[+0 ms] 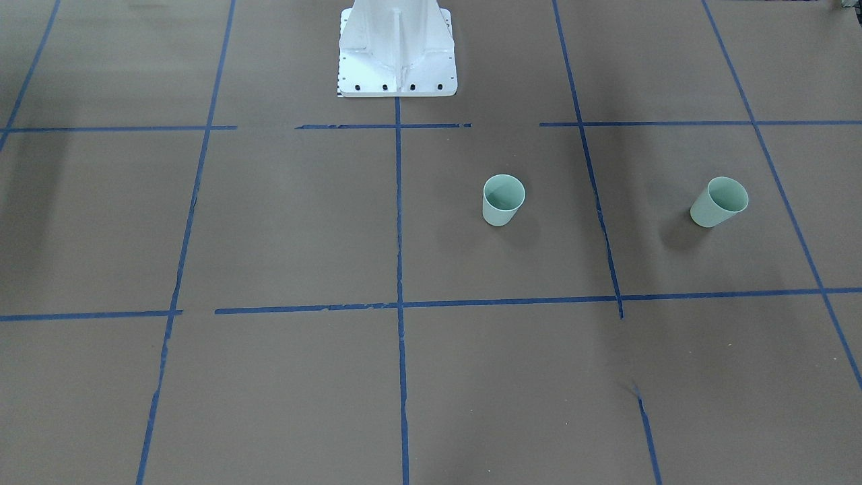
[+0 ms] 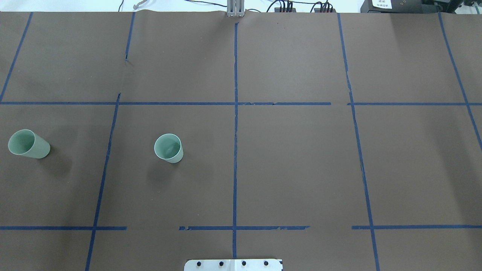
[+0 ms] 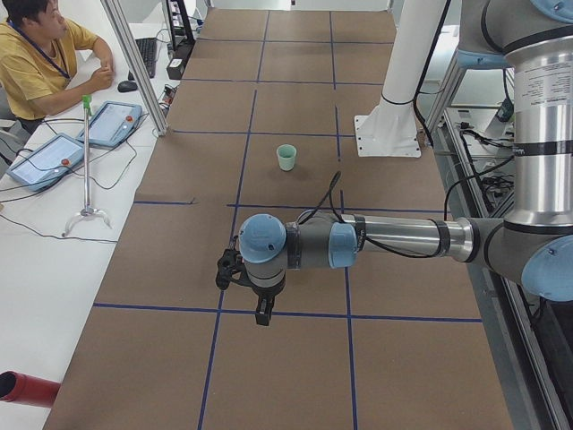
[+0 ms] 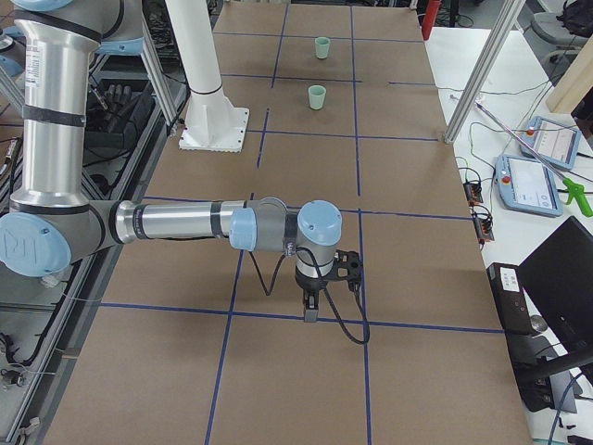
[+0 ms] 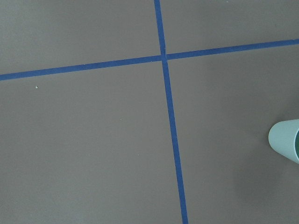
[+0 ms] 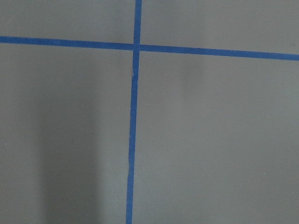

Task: Stack cups
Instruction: 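Move the left gripper toward the pale green cup at the table edge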

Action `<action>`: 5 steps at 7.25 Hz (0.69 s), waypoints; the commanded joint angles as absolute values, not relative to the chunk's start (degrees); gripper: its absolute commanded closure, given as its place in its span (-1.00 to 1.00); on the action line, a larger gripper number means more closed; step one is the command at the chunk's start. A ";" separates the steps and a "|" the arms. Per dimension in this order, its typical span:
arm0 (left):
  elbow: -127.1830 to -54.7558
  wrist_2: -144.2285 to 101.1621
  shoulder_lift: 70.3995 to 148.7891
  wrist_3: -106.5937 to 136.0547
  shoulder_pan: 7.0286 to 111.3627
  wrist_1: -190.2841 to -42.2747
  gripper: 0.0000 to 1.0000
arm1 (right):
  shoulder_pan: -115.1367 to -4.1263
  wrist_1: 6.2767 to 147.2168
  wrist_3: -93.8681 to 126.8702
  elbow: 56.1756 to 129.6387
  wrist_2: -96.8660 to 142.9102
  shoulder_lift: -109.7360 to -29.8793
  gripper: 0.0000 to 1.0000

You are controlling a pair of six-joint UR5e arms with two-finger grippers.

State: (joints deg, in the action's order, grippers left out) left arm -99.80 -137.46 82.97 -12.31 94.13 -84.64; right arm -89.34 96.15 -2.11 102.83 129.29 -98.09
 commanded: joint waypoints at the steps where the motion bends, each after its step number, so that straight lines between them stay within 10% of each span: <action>1: -99.15 -137.81 83.06 -12.13 94.04 -84.81 -1.00 | -89.30 96.15 -2.11 102.83 129.29 -98.17 -1.00; 5: -98.53 -137.98 87.27 -10.29 93.61 -85.07 -1.00 | -89.38 96.15 -2.11 102.83 129.29 -98.09 -1.00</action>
